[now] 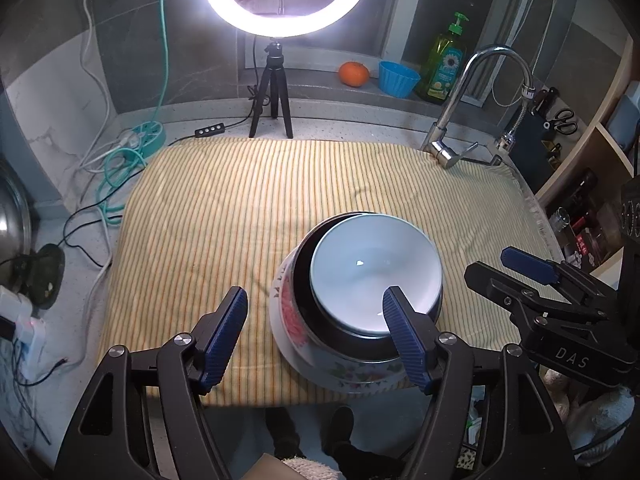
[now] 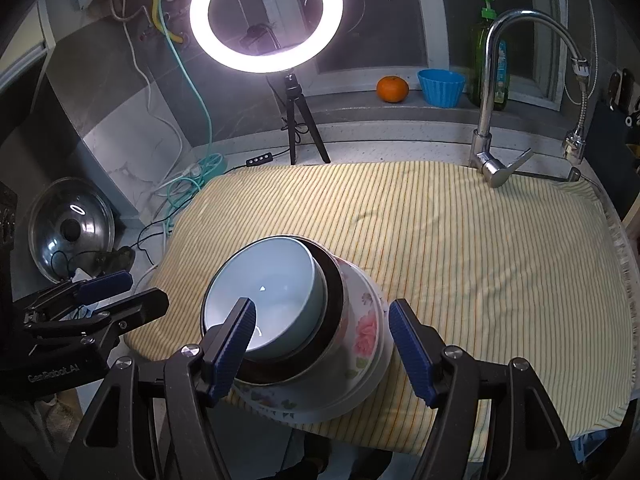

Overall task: Organize plates and bowls
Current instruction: 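Open both tools and withdraw them from the bowl stack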

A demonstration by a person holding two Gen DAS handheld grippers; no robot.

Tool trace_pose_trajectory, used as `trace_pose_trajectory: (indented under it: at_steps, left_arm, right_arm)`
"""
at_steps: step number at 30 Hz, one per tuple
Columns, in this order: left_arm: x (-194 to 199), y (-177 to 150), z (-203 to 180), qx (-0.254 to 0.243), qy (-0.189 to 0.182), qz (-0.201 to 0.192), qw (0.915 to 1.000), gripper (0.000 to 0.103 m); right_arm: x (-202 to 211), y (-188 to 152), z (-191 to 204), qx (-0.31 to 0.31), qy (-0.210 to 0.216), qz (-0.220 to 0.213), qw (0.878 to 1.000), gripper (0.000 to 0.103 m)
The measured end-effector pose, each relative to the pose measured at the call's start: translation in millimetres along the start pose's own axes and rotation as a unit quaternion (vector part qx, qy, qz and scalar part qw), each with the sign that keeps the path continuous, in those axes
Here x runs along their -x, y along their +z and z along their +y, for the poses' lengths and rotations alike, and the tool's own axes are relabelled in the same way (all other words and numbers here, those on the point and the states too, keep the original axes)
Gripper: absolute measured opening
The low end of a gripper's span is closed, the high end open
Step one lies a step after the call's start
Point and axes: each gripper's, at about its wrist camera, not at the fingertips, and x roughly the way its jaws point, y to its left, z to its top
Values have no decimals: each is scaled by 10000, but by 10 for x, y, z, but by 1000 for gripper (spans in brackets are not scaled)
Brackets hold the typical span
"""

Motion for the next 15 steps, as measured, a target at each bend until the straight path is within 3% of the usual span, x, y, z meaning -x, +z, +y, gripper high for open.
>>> trace_pose_trajectory:
  at_steps: [15]
  left_arm:
    - [23,-9,-11,-32,-7,11,10000,70]
  right_arm:
    - [-60,-46,-38,-22,-65,93,9999,65]
